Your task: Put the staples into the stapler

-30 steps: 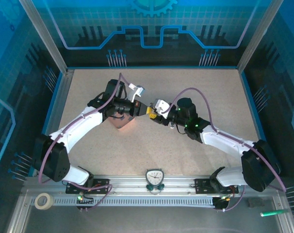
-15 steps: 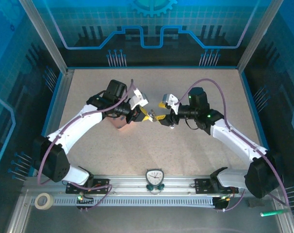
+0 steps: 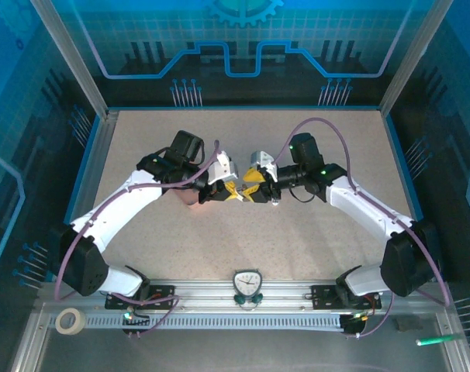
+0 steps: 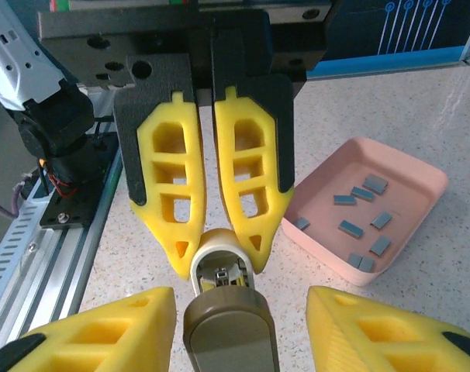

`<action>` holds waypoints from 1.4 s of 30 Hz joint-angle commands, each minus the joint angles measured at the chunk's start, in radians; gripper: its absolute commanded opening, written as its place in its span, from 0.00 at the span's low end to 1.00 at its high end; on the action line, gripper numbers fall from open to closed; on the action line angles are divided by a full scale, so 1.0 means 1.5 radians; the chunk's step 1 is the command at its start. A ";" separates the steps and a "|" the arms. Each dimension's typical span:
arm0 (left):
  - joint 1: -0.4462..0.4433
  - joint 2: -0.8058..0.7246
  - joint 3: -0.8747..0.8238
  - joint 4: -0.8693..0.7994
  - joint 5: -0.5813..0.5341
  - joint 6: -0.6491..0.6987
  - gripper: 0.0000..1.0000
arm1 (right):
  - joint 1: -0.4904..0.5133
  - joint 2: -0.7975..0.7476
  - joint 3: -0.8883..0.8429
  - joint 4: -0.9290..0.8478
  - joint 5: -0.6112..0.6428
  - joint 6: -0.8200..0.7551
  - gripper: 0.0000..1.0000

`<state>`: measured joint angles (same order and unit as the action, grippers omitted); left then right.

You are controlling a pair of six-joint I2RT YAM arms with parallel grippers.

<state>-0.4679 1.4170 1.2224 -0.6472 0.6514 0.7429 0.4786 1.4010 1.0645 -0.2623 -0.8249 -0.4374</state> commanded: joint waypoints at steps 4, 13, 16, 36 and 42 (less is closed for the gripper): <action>-0.005 -0.028 -0.013 0.010 0.027 0.021 0.00 | 0.008 0.015 0.024 -0.039 -0.025 -0.022 0.43; -0.006 -0.033 -0.025 0.032 0.022 0.007 0.26 | 0.006 0.006 0.018 -0.037 -0.022 -0.033 0.17; -0.006 -0.041 -0.038 0.054 0.021 -0.003 0.40 | 0.006 -0.001 0.010 -0.023 -0.022 -0.032 0.14; -0.007 -0.020 -0.020 0.026 0.047 0.000 0.28 | 0.004 -0.018 -0.016 0.048 -0.016 -0.005 0.15; -0.007 -0.019 -0.016 0.026 0.013 0.001 0.12 | -0.001 -0.029 -0.026 0.059 -0.014 0.015 0.22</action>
<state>-0.4706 1.3792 1.1706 -0.5743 0.6655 0.7166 0.4831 1.3914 1.0370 -0.2218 -0.8383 -0.4431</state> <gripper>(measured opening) 0.195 0.202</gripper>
